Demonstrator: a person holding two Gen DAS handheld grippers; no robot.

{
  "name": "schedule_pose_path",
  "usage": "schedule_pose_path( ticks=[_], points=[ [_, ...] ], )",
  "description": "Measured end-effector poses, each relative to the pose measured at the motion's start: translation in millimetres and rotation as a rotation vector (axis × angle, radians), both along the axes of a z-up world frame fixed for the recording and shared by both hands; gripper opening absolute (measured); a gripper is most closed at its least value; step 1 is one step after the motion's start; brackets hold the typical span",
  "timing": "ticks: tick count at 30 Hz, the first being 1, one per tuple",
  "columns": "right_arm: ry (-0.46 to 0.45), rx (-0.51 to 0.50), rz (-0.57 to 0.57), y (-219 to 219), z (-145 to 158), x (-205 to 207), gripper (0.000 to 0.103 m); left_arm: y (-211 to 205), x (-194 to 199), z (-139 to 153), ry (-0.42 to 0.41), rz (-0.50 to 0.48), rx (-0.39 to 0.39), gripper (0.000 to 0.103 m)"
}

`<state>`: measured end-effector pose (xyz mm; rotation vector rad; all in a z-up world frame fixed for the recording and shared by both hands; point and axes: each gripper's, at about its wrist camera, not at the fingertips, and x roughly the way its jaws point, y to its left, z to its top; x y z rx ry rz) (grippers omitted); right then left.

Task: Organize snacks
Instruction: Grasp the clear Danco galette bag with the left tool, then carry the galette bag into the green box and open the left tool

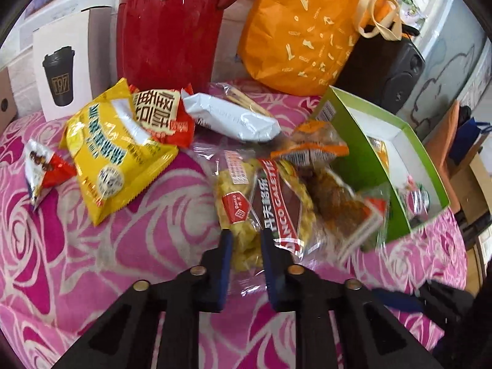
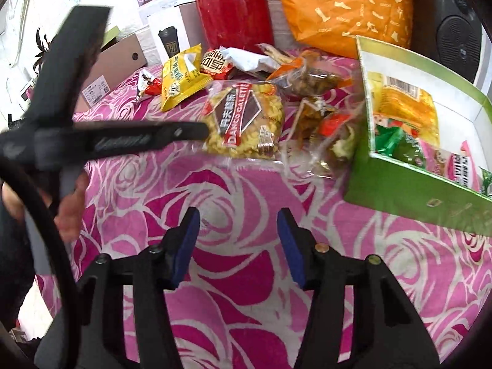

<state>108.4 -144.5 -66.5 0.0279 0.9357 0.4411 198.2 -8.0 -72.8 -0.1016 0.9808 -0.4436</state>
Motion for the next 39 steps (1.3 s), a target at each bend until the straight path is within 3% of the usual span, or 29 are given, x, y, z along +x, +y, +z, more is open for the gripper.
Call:
schedule_pose_path(
  ticks=[8,11,12,13,21,22,24,25,28,31,39],
  points=[
    [0.005,0.033,0.015,2.0,-1.2,5.2,0.057,32.6,-54.3,9.1,-0.001,0.004,-0.066,0.012],
    [0.005,0.042,0.013,1.9,-1.1,11.3,0.059,45.5,-58.9,14.2,-0.01,0.057,-0.093,0.043],
    [0.002,0.045,0.017,2.7,-1.1,13.7,0.06,48.0,-58.3,15.0,-0.011,0.071,-0.102,0.058],
    [0.0,0.038,0.021,4.1,-1.7,16.8,0.063,50.6,-56.9,15.3,-0.015,0.088,-0.106,0.059],
    [0.004,0.032,0.07,22.7,-13.6,39.6,0.063,36.4,-35.6,4.2,0.031,0.065,-0.114,0.059],
    [0.014,0.021,0.062,25.6,-15.4,40.6,0.06,32.8,-33.3,1.2,0.038,0.056,-0.101,0.056],
    [0.002,0.009,0.059,26.3,-13.3,36.2,0.045,26.2,-28.8,-7.3,0.062,0.04,-0.083,0.039],
    [0.012,0.04,0.068,23.4,-11.4,33.4,0.036,26.0,-29.6,-7.3,0.056,0.046,-0.081,0.037],
    [-0.006,0.08,0.08,18.9,1.1,22.3,0.035,26.6,-37.5,2.6,0.022,0.058,-0.042,0.028],
    [-0.066,0.068,0.077,19.2,19.9,7.4,0.035,29.8,-46.1,14.6,0.014,0.063,-0.063,0.027],
    [-0.196,0.12,-0.008,-22.5,69.0,-13.1,0.035,10.4,-68.3,75.8,-0.119,0.037,-0.079,0.027]
  ],
)
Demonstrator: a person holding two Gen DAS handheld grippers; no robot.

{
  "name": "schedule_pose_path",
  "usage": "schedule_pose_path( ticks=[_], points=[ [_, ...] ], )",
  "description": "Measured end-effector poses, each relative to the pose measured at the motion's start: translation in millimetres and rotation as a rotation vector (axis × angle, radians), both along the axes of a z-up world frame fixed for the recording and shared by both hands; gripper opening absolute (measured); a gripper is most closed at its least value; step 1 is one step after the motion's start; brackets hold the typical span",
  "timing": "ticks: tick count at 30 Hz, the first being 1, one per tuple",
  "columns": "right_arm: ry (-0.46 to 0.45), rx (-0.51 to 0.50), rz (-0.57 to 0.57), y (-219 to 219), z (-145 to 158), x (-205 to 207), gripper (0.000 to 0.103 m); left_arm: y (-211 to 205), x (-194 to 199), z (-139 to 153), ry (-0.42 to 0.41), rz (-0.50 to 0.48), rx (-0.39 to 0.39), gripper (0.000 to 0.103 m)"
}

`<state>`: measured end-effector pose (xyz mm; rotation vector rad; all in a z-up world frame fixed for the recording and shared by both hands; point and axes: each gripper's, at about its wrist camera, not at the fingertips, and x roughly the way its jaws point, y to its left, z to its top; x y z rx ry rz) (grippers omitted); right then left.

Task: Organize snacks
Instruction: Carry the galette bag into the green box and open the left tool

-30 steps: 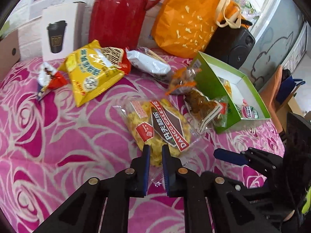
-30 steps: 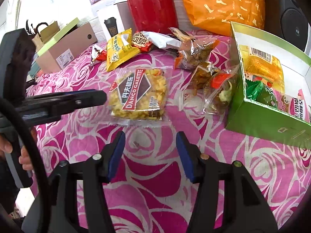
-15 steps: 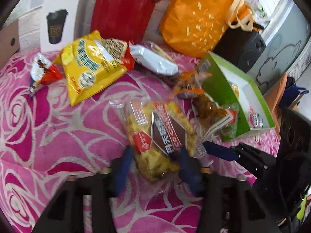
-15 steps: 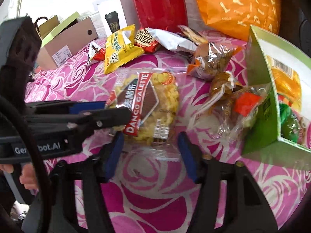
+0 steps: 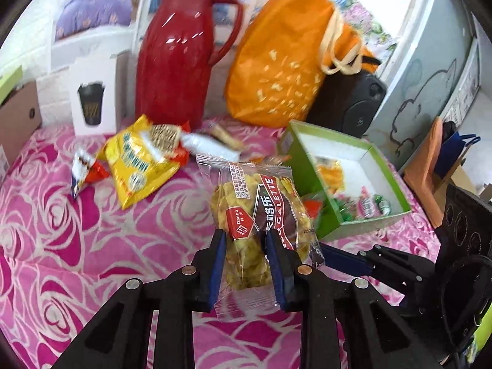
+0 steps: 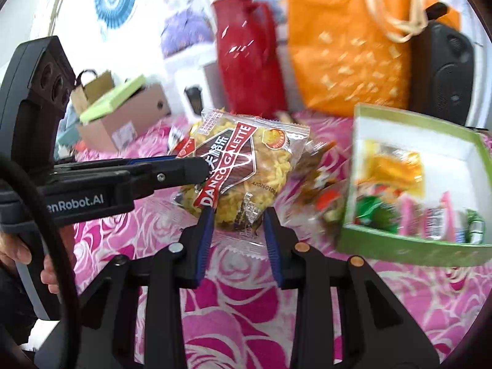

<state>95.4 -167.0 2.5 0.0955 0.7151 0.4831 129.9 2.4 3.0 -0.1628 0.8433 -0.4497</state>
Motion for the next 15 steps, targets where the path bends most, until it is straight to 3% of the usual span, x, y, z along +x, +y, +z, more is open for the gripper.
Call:
schedule_pose_path(
  ticks=[7,15],
  points=[
    [-0.02,0.036,-0.143,-68.5,5.1,-6.5,0.035,-62.0,14.8,33.0,-0.063,-0.11,-0.005,0.027],
    [0.011,0.07,-0.294,-145.8,-11.0,-4.5,0.035,-152.7,35.8,26.7,-0.044,-0.257,0.008,0.027]
  ],
)
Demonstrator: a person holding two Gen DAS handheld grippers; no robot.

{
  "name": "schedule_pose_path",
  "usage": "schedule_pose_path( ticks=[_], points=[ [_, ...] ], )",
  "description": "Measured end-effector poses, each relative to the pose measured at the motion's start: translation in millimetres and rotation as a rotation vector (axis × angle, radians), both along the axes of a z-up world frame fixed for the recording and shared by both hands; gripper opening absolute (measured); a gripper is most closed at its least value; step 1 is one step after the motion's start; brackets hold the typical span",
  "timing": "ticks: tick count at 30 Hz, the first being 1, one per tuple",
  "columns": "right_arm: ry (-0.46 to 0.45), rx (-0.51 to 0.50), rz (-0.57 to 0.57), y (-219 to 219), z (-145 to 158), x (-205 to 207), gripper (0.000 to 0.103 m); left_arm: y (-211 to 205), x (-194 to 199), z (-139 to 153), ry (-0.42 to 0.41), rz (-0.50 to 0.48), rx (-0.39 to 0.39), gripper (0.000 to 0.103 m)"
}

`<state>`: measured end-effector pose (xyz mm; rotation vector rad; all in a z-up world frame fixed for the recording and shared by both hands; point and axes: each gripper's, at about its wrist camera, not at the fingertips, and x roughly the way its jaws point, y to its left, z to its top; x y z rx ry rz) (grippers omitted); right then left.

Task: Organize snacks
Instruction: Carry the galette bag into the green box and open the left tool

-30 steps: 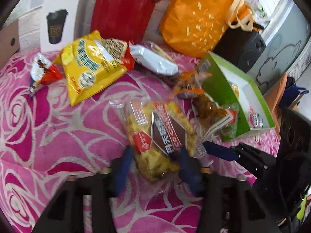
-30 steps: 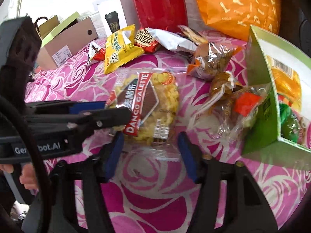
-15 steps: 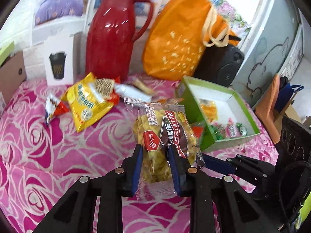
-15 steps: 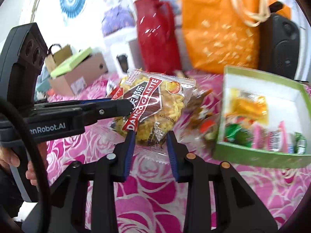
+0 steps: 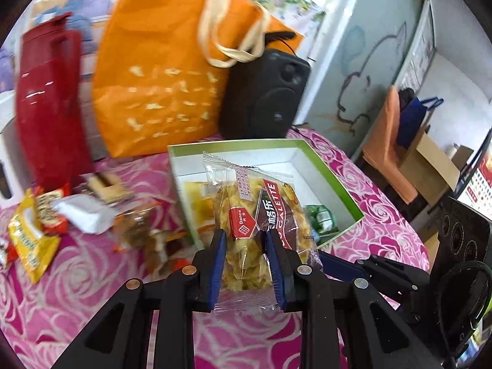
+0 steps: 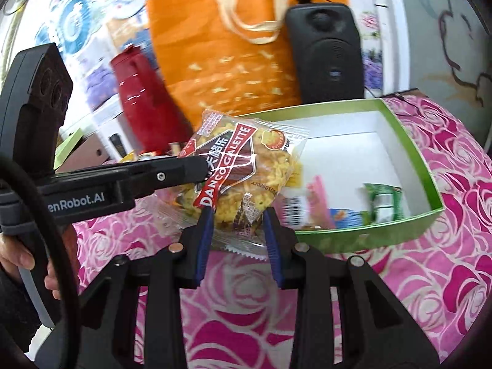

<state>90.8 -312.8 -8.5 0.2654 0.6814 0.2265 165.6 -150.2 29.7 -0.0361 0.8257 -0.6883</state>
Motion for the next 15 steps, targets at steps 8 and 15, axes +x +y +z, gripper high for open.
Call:
schedule_pose_path(
  ticks=[8,15],
  points=[
    [0.023,0.009,-0.064,-48.4,-13.8,20.9,0.035,-62.7,28.6,-11.6,0.053,-0.07,0.014,0.027],
    [0.022,-0.058,-0.104,-55.2,-28.2,30.3,0.089,-82.7,45.6,-32.6,0.059,-0.028,0.054,0.039]
  ],
)
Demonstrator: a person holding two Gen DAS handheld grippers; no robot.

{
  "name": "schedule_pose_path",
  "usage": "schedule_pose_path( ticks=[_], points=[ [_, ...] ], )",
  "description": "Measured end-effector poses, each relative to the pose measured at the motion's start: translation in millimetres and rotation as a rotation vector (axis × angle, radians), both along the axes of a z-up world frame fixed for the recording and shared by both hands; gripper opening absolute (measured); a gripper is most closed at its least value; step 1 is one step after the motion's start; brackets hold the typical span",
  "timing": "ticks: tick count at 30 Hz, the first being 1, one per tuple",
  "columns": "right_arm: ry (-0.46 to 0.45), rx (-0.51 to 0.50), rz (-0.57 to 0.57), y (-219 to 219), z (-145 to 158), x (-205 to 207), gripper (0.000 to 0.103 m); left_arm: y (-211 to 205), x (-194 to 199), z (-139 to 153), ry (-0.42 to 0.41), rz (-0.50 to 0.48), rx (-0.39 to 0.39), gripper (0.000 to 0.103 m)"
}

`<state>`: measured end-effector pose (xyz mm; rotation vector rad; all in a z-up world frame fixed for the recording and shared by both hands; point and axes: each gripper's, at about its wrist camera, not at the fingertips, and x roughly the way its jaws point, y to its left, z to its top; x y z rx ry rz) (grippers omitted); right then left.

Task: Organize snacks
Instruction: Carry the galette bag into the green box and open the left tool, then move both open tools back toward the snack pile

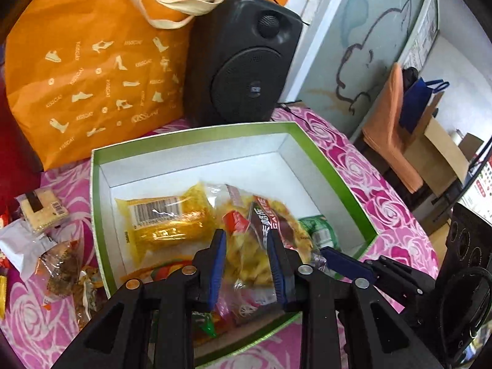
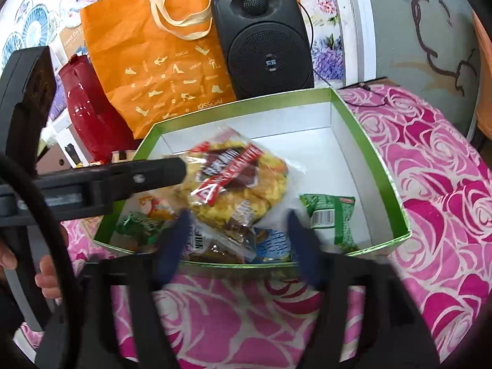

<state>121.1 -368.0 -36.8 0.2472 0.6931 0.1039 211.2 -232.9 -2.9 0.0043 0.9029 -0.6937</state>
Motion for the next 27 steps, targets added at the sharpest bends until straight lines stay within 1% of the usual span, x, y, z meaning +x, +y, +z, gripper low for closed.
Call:
schedule_pose_path(
  ticks=[1,2,3,4,5,7,11,15,20,22,24,27],
  points=[
    [-0.011,-0.004,0.009,1.1,0.3,-1.6,0.091,2.5,-0.8,-0.5,-0.008,0.018,0.007,0.067],
    [-0.018,-0.002,0.015,2.1,0.8,-3.0,0.091,5.2,-1.2,0.5,-0.021,0.04,0.014,0.08],
    [-0.018,-0.003,0.014,2.7,0.7,-2.3,0.092,10.5,-3.1,3.0,-0.052,0.078,0.019,0.09],
    [-0.016,-0.01,0.011,4.4,0.9,-2.6,0.095,16.0,-4.4,5.8,-0.076,0.108,0.025,0.091],
    [-0.012,-0.019,0.01,6.6,1.2,-2.9,0.099,20.2,-3.8,7.5,-0.08,0.122,0.034,0.091],
    [-0.013,-0.028,0.018,12.1,3.8,-4.7,0.102,29.0,-2.5,9.8,-0.072,0.15,0.048,0.091],
    [-0.018,-0.048,0.034,24.6,11.2,-10.4,0.102,44.2,-6.7,14.7,-0.081,0.176,0.045,0.091],
    [-0.037,-0.062,0.057,38.4,24.6,-20.2,0.102,55.5,-16.4,22.5,-0.093,0.176,0.048,0.091],
    [-0.068,-0.069,0.101,56.7,46.6,-36.5,0.102,75.7,-36.5,42.9,-0.126,0.173,0.042,0.091],
    [-0.073,-0.055,0.123,64.0,53.1,-41.6,0.102,90.6,-45.6,53.7,-0.146,0.193,0.043,0.091],
    [-0.087,-0.045,0.142,72.8,58.5,-47.6,0.102,114.1,-55.0,63.8,-0.17,0.244,0.036,0.091],
    [-0.122,-0.006,0.18,88.3,62.4,-56.0,0.102,147.9,-64.3,70.3,-0.17,0.312,0.024,0.091]
  ],
)
